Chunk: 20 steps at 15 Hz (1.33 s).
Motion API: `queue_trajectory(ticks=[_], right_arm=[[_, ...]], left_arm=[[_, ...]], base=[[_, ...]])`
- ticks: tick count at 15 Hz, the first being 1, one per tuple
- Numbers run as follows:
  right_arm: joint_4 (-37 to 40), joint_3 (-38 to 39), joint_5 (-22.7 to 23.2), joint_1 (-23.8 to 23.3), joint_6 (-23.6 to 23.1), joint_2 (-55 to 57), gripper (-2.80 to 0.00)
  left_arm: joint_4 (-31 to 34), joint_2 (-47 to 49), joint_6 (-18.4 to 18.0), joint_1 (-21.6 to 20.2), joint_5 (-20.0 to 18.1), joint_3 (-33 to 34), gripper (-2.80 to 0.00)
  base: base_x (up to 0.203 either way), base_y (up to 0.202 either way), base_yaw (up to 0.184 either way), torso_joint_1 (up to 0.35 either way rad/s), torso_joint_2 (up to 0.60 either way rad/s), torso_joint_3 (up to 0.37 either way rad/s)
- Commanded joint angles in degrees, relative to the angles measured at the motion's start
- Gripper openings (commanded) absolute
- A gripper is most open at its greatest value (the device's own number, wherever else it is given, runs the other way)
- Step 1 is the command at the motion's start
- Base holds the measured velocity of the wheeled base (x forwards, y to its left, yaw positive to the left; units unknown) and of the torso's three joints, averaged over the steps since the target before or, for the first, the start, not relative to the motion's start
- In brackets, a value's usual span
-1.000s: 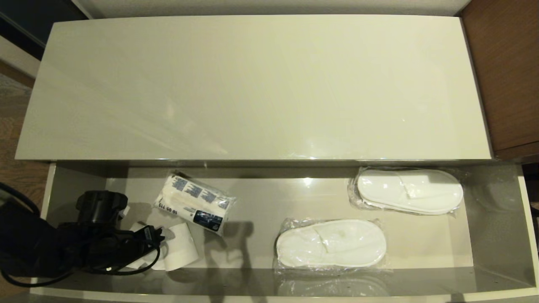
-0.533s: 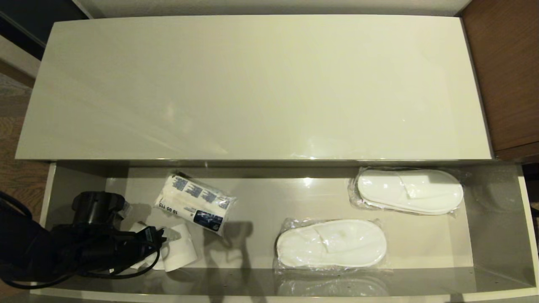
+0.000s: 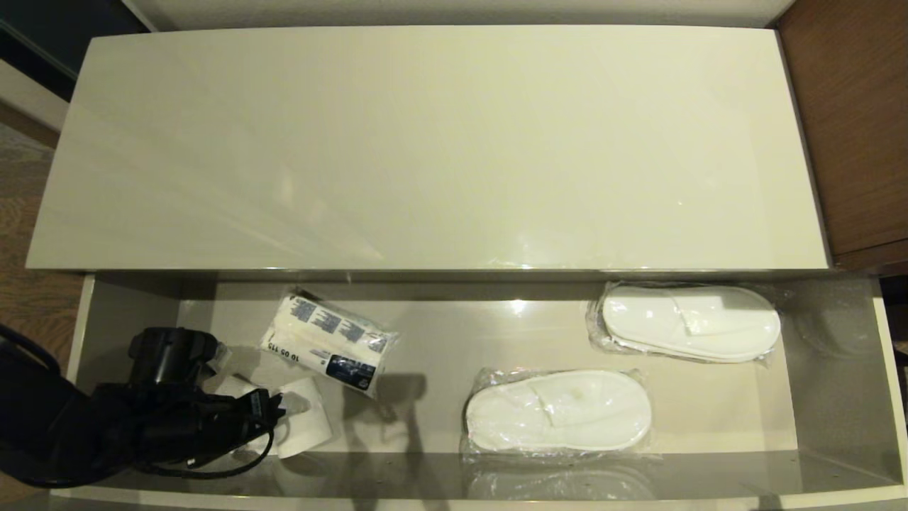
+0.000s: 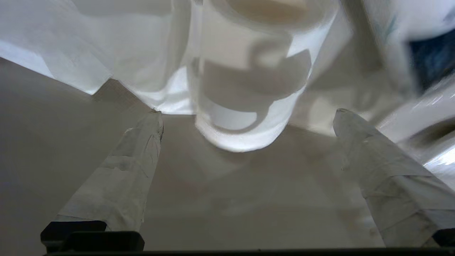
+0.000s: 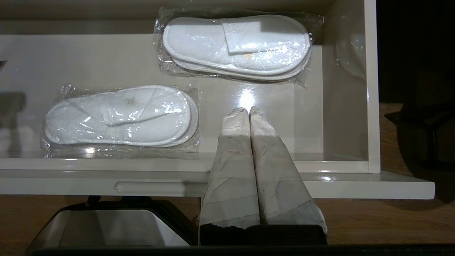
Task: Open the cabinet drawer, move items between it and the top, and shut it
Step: Take out the roll paper from the drawer
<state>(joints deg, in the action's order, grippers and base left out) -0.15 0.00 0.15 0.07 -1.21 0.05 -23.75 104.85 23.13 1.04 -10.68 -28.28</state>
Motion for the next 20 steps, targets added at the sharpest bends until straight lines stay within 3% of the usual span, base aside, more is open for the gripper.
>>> queue_trajectory(ticks=[1,8,11,20], right_arm=[[0.0,0.1,0.0,0.0,0.0,0.0,-2.80],[0.1,0.1,0.0,0.0,0.1,0.0,-2.80],[0.1,0.1,0.0,-0.1,0.1,0.0,-2.80],[0.1,0.1,0.0,0.0,0.2,0.0,-2.80]], left_arm=[[-0.2,0.0,-0.9,0.5,0.0,0.5,0.00],[-1.0,2.3,-0.1,0.5,1.2,-0.8,0.00],[-5.9,5.1,2.5,0.3,1.4,-0.4,0.00],[-6.1,4.2,4.4,-0.1,1.3,-2.4,0.00]], base=[[0.000,0.000,0.000,0.000,0.00,0.000],[0.000,0.000,0.000,0.000,0.00,0.000],[0.000,0.000,0.000,0.000,0.00,0.000],[0.000,0.000,0.000,0.000,0.00,0.000]])
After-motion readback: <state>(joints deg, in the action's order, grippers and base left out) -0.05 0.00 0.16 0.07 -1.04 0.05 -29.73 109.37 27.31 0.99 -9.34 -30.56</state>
